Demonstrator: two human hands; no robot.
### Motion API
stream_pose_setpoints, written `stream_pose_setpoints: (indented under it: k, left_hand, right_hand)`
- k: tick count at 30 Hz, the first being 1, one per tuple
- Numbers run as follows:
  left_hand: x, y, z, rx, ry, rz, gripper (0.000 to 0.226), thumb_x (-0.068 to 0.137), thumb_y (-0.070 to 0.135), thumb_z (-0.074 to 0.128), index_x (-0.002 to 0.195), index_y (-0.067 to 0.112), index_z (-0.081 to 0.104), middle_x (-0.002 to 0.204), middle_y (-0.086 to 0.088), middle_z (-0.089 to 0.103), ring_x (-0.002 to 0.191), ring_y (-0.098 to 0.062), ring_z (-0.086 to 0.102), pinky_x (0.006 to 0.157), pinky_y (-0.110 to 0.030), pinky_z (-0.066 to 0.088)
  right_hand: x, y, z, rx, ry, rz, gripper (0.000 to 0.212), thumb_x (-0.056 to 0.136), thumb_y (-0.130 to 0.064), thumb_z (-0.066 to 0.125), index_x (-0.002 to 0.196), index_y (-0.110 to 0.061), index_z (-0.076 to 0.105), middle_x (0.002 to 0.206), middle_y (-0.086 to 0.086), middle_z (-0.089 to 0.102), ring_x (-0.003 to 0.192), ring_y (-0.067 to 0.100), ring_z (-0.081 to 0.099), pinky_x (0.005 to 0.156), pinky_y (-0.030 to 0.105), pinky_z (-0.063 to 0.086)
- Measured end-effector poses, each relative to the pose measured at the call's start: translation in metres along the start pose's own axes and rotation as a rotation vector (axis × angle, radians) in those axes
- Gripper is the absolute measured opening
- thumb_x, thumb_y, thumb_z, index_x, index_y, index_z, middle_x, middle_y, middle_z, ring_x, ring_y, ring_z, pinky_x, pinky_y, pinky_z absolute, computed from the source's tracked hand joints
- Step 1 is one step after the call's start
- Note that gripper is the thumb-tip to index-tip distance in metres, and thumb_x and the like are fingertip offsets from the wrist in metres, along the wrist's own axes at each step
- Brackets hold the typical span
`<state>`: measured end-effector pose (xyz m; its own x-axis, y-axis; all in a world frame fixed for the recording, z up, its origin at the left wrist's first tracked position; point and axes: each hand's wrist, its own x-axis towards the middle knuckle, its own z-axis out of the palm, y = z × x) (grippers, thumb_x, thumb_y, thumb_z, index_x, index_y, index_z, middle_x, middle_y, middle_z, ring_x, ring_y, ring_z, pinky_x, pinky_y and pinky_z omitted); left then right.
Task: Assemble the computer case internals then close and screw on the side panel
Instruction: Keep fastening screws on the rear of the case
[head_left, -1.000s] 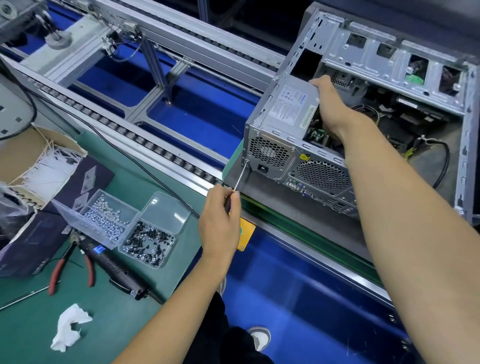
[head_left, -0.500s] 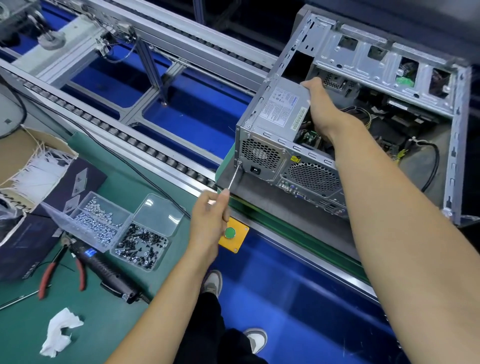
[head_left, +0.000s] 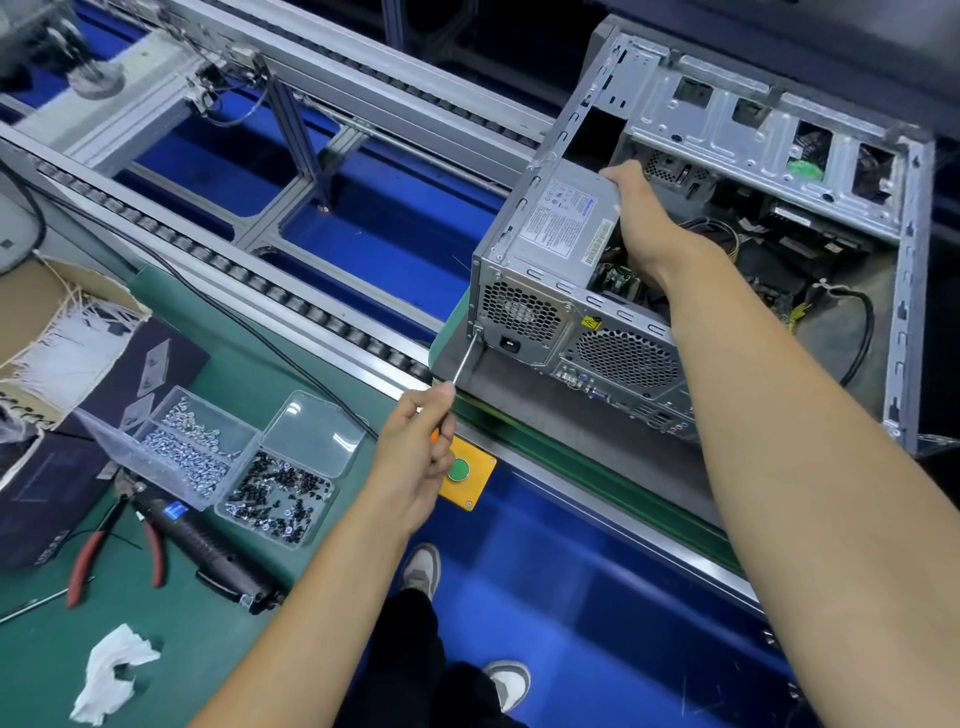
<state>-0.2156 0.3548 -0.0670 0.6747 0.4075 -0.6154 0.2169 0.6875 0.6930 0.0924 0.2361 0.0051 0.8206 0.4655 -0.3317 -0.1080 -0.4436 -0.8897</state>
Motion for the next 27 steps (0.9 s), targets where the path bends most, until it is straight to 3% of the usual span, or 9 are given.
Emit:
stream_pose_setpoints:
  k: [3, 4, 6, 10, 15, 19, 22, 24, 27]
  left_hand:
    - [0.002, -0.004, 0.000, 0.660, 0.189, 0.509, 0.017, 0.095, 0.032, 0.071, 0.084, 0.026, 0.058, 0.072, 0.014, 0.061, 0.061, -0.005, 0.051, 0.053, -0.016, 0.040]
    - [-0.001, -0.006, 0.001, 0.812, 0.231, 0.607, 0.017, 0.096, 0.033, 0.069, 0.085, 0.028, 0.057, 0.075, 0.016, 0.063, 0.065, -0.005, 0.056, 0.055, -0.018, 0.043]
    - [-0.011, -0.006, 0.006, 0.980, 0.308, 0.700, 0.015, 0.097, 0.035, 0.066, 0.089, 0.030, 0.054, 0.083, 0.014, 0.067, 0.071, -0.011, 0.062, 0.059, -0.029, 0.050]
    - [-0.015, -0.008, 0.010, 1.323, 0.383, 0.881, 0.016, 0.102, 0.032, 0.061, 0.092, 0.021, 0.058, 0.076, 0.003, 0.056, 0.061, -0.024, 0.052, 0.051, -0.035, 0.047]
    - [-0.012, -0.004, 0.007, 1.505, 0.432, 0.976, 0.013, 0.094, 0.021, 0.075, 0.090, 0.017, 0.064, 0.069, 0.000, 0.048, 0.047, -0.023, 0.042, 0.046, -0.023, 0.024]
    - [-0.007, -0.008, 0.007, 1.594, 0.458, 0.980, 0.022, 0.082, 0.011, 0.085, 0.095, 0.018, 0.068, 0.070, 0.000, 0.045, 0.048, -0.021, 0.028, 0.047, -0.021, 0.017]
    - [-0.008, -0.011, 0.005, 1.569, 0.452, 0.974, 0.022, 0.083, 0.011, 0.083, 0.097, 0.020, 0.068, 0.071, 0.001, 0.045, 0.047, -0.021, 0.033, 0.044, -0.022, 0.021]
    - [-0.010, -0.008, 0.003, 1.496, 0.412, 0.952, 0.012, 0.095, 0.024, 0.073, 0.095, 0.025, 0.061, 0.073, 0.004, 0.050, 0.049, -0.021, 0.045, 0.042, -0.025, 0.031]
    - [-0.027, -0.001, 0.004, 1.207, 0.333, 0.701, 0.009, 0.102, 0.043, 0.056, 0.099, 0.038, 0.050, 0.078, 0.015, 0.063, 0.067, -0.009, 0.062, 0.058, -0.031, 0.048]
  right_hand:
    - [0.000, 0.000, 0.001, -0.001, 0.001, 0.000, 0.039, 0.081, -0.065, 0.030, 0.064, -0.032, 0.039, 0.065, -0.005, 0.048, 0.075, 0.020, 0.039, 0.080, 0.041, 0.033]
    - [0.000, 0.000, 0.002, -0.001, 0.004, 0.009, 0.039, 0.080, -0.066, 0.030, 0.063, -0.032, 0.041, 0.066, -0.005, 0.050, 0.077, 0.020, 0.041, 0.082, 0.040, 0.034]
    - [0.000, -0.002, 0.003, -0.007, 0.007, 0.010, 0.040, 0.079, -0.066, 0.030, 0.063, -0.032, 0.041, 0.066, -0.006, 0.053, 0.078, 0.019, 0.044, 0.084, 0.039, 0.034]
    - [-0.001, 0.000, 0.002, -0.007, 0.025, 0.001, 0.040, 0.083, -0.064, 0.027, 0.062, -0.034, 0.045, 0.066, -0.008, 0.057, 0.081, 0.019, 0.046, 0.088, 0.039, 0.033]
    - [-0.005, -0.002, 0.003, 0.010, 0.023, 0.012, 0.040, 0.084, -0.063, 0.027, 0.063, -0.033, 0.044, 0.065, -0.007, 0.052, 0.077, 0.020, 0.041, 0.084, 0.041, 0.032]
    - [-0.006, -0.003, 0.004, 0.031, 0.019, 0.017, 0.043, 0.086, -0.062, 0.028, 0.061, -0.031, 0.045, 0.061, -0.010, 0.054, 0.073, 0.016, 0.042, 0.079, 0.037, 0.032]
    - [-0.010, -0.004, 0.005, 0.071, 0.047, 0.036, 0.042, 0.082, -0.066, 0.032, 0.064, -0.030, 0.044, 0.060, -0.009, 0.052, 0.070, 0.017, 0.041, 0.070, 0.035, 0.032]
    - [-0.014, -0.004, 0.007, 0.076, 0.064, 0.023, 0.038, 0.085, -0.065, 0.032, 0.070, -0.032, 0.043, 0.061, -0.010, 0.053, 0.071, 0.017, 0.045, 0.070, 0.034, 0.035]
    - [-0.025, -0.014, 0.012, 0.137, 0.187, -0.008, 0.026, 0.087, -0.051, 0.037, 0.081, -0.026, 0.044, 0.071, -0.007, 0.055, 0.073, 0.016, 0.050, 0.070, 0.032, 0.040]
